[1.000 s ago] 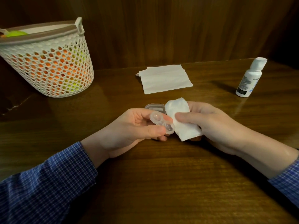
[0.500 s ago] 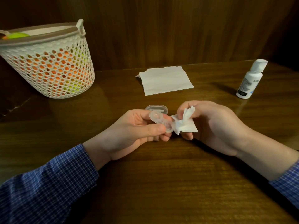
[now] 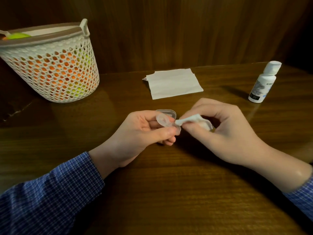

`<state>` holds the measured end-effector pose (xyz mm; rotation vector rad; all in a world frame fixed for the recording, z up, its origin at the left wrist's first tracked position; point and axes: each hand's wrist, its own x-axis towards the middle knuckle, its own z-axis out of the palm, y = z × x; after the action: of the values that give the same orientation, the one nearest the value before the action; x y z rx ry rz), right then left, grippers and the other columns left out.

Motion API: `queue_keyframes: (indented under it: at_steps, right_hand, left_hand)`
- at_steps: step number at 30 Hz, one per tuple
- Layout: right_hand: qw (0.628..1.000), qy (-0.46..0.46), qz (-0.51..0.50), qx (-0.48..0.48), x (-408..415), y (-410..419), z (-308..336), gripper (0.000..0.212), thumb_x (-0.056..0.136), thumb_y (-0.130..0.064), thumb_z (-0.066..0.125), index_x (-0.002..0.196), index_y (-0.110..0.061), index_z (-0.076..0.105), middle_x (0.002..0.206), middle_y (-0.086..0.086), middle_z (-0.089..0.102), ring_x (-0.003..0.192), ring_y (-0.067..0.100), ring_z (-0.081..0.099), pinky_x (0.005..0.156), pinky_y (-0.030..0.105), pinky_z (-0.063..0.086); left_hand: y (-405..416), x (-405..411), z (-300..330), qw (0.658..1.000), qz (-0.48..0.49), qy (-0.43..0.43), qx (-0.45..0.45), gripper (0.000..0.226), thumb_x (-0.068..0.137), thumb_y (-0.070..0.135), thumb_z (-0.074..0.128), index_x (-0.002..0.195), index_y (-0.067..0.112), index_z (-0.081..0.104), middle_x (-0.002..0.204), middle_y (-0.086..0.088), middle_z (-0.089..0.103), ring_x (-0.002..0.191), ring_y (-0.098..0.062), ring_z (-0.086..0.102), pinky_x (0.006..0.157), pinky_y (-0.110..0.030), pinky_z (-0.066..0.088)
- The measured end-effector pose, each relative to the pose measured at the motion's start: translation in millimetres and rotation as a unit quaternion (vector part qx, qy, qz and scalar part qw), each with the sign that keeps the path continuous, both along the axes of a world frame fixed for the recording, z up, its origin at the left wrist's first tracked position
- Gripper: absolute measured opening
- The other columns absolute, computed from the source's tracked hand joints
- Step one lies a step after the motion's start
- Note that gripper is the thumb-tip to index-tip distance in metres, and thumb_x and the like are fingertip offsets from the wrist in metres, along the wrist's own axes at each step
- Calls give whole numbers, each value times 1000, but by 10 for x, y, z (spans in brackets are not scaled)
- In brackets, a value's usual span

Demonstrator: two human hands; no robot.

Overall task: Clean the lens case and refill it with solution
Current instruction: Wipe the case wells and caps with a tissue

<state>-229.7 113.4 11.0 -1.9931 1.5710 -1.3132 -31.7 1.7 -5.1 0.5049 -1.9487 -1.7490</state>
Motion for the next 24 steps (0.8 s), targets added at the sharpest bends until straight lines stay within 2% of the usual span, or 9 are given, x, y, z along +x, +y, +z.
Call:
queue_keyframes:
  at_steps: [3, 7, 12, 16, 19, 22, 24]
  right_hand:
    - [997, 61, -3, -42, 30, 5, -43, 19, 88, -14, 71, 104, -18, 81, 90, -5, 69, 84, 15, 64, 69, 23, 52]
    - [995, 94, 24, -36, 25, 21, -38, 20, 87, -20, 73, 104, -19, 82, 89, -7, 65, 83, 11, 61, 68, 15, 47]
    - [996, 53, 50, 46, 3, 27, -15, 24, 87, -24, 73, 109, -27, 81, 94, -15, 70, 92, 9, 66, 77, 19, 53]
    - [999, 13, 29, 36, 19, 29, -5, 21, 89, -26, 72, 107, -27, 81, 96, -14, 76, 96, 10, 68, 84, 24, 55]
    - [997, 36, 44, 55, 56, 38, -24, 22, 90, -26, 68, 108, -28, 81, 92, -15, 72, 94, 11, 66, 79, 22, 53]
    - [995, 48, 54, 73, 71, 40, -47, 18, 92, -23, 69, 104, -29, 81, 88, -15, 71, 93, 12, 64, 85, 28, 51]
    - [994, 36, 52, 93, 68, 43, -47, 17, 90, -24, 72, 102, -33, 81, 90, -16, 71, 95, 9, 64, 87, 27, 51]
  left_hand:
    - [-2, -1, 6, 1000, -11, -6, 6, 19, 88, 17, 72, 105, 15, 79, 99, -9, 78, 87, -18, 73, 77, -27, 60]
    - [-3, 2, -6, 1000, -13, -20, 12, 27, 81, 19, 73, 107, 11, 77, 100, -11, 78, 86, -20, 75, 75, -28, 61]
    - [-5, 5, -20, 1000, 3, -15, 5, 30, 79, 16, 73, 108, 8, 77, 98, -12, 78, 85, -22, 76, 74, -28, 62]
    - [2, 2, -6, 1000, 3, -7, -25, 27, 81, 17, 73, 107, 11, 78, 97, -10, 78, 86, -21, 76, 76, -29, 62]
    - [-6, 12, -12, 999, 12, -21, -40, 31, 80, 19, 75, 108, 6, 76, 96, -11, 78, 85, -23, 76, 76, -30, 62]
    - [14, 22, -29, 997, 22, -25, -66, 30, 79, 17, 75, 107, 5, 76, 96, -9, 78, 85, -25, 77, 74, -30, 63]
    - [41, 23, -30, 996, 33, -21, -86, 29, 78, 17, 75, 106, 7, 76, 100, -7, 78, 87, -25, 78, 73, -31, 64]
